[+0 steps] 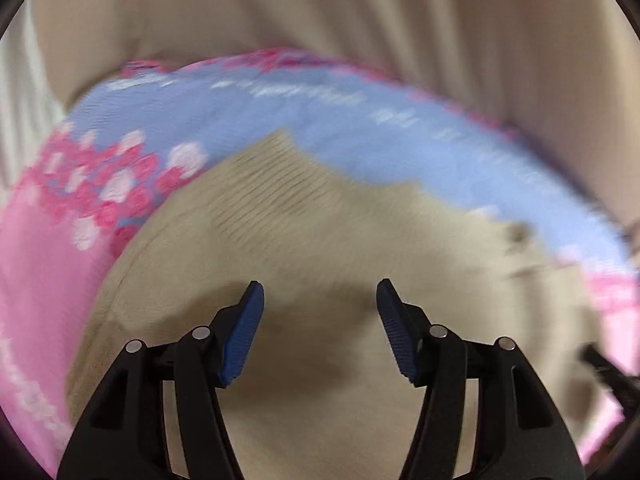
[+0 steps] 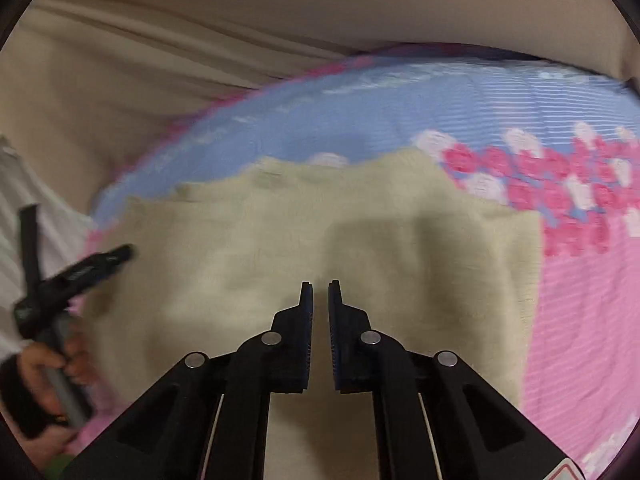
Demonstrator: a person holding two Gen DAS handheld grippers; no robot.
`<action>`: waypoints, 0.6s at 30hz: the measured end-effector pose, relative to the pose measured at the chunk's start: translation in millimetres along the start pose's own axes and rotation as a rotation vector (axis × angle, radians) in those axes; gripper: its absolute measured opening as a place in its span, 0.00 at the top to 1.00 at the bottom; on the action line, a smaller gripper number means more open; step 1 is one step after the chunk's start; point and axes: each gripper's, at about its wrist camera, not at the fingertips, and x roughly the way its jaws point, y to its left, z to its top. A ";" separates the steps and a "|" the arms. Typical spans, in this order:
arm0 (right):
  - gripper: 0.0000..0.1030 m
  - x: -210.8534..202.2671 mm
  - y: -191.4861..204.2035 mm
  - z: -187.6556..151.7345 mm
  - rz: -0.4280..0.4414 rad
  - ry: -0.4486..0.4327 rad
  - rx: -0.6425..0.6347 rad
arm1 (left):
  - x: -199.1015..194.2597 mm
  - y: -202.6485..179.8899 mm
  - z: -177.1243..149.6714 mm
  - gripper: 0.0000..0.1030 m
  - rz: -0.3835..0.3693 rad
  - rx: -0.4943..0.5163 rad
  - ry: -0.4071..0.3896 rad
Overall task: Fold small clothes
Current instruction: 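Fold the hem toward the collar with both grippers and release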
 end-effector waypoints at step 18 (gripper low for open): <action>0.92 22.0 -55.3 53.3 -0.011 0.078 0.108 | 26.6 51.1 54.3 0.48 0.006 -0.122 0.020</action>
